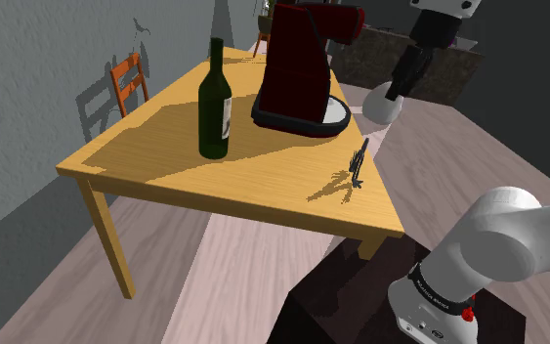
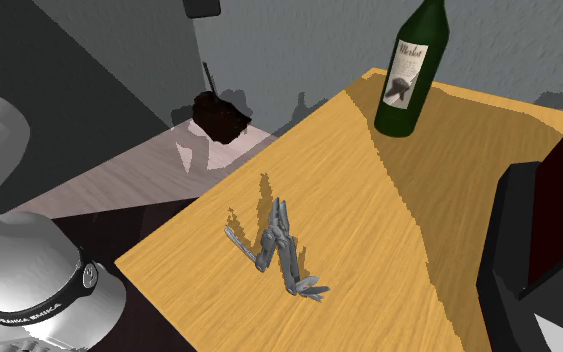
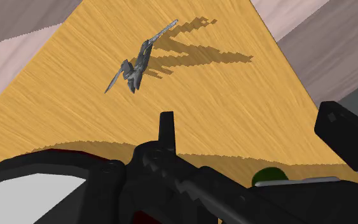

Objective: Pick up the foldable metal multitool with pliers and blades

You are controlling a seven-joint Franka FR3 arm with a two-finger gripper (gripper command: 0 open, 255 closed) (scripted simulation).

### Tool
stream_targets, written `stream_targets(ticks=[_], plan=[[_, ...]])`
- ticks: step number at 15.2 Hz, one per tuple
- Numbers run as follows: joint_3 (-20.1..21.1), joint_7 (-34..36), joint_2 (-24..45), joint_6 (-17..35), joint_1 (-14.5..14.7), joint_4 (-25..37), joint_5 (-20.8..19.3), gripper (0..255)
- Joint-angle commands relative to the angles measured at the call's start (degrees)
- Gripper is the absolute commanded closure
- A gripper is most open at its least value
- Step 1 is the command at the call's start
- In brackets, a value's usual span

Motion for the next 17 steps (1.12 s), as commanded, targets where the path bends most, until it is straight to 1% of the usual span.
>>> stream_targets(ticks=[1,8,15,16,17], plan=[[0.0,0.0,0.0,0.0,0.0,0.0,0.0,0],[2.3,19.6,6.1,11.7,-8.8,-7.3,1.2,0],[3.6,38.8,12.6,22.8,-17.1,-13.7,1.8,0],[3.7,41.5,13.5,24.3,-18.3,-14.6,1.9,0],[3.7,42.4,13.7,24.8,-18.7,-14.9,1.9,0]])
